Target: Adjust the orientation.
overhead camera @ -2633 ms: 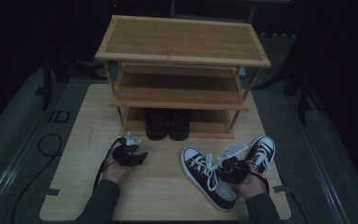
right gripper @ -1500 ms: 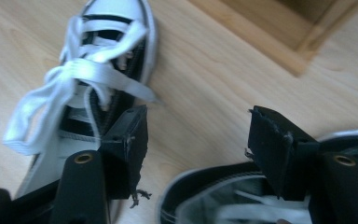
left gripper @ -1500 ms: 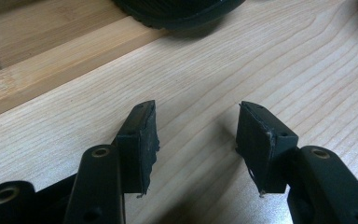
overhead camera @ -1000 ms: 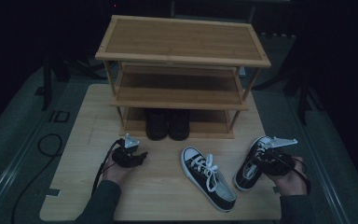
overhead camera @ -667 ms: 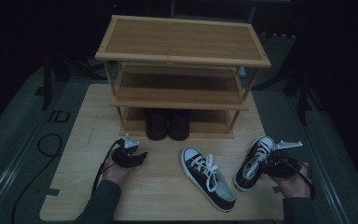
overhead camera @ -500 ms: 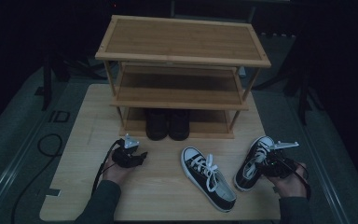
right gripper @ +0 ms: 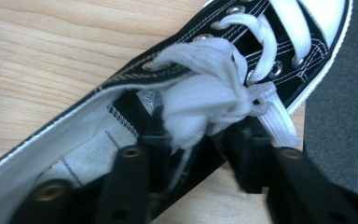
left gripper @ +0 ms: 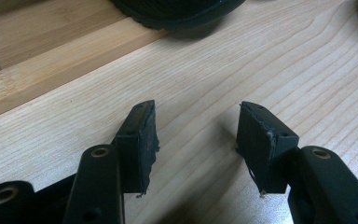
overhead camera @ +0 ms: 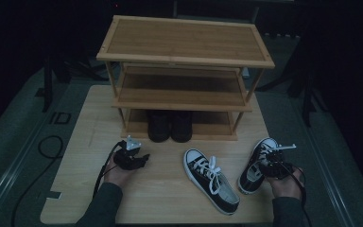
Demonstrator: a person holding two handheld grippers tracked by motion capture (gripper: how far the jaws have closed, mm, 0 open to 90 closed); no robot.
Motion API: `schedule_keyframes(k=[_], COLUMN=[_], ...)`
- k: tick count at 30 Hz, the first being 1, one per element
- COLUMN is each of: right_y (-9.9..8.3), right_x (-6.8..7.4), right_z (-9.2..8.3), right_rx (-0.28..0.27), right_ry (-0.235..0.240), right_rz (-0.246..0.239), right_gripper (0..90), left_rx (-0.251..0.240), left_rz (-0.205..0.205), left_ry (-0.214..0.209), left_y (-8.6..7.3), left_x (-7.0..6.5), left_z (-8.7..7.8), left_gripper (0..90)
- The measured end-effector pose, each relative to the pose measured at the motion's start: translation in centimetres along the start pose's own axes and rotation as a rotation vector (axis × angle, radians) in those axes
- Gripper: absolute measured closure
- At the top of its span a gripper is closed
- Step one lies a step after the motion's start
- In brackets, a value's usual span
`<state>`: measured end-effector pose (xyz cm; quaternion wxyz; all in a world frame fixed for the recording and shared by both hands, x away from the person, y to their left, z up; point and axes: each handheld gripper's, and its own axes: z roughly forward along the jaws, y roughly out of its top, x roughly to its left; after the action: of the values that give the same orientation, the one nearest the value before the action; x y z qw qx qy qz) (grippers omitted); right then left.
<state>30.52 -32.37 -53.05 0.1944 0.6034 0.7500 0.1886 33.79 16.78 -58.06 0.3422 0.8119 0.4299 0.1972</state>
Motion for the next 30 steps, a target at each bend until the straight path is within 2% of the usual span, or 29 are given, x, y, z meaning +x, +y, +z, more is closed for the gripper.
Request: schedule_keyframes(k=[6,9,13,24,30], right_y=[-0.3,-0.8,-1.3,-1.3,-1.0], right_x=[-0.3,-0.9,-1.4,-1.4,-1.4], right_z=[-0.3,-0.7,-0.8,-1.4,-2.2], right_rx=[-0.006,-0.043,-0.082,-0.126,-0.171], right_ry=[-0.022,-0.048,-0.054,-0.067,-0.044], right_rz=[-0.008,-0.009,-0.006,-0.041,-0.06], right_gripper=[79.1,82.9,83.6,84.7,84.8], left_rx=[0.006,0.005,0.005,0.004,0.004], left_rz=[0.005,0.006,0.007,0.009,0.009], left_ry=[-0.005,-0.005,-0.005,-0.006,-0.007], left_y=[0.1,0.0,0.0,0.0,0.0], left_x=[0.1,0.1,0.1,0.1,0.1], left_z=[0.0,0.0,0.0,0.0,0.0], left_gripper=[48.0,48.0,48.0,48.0,48.0])
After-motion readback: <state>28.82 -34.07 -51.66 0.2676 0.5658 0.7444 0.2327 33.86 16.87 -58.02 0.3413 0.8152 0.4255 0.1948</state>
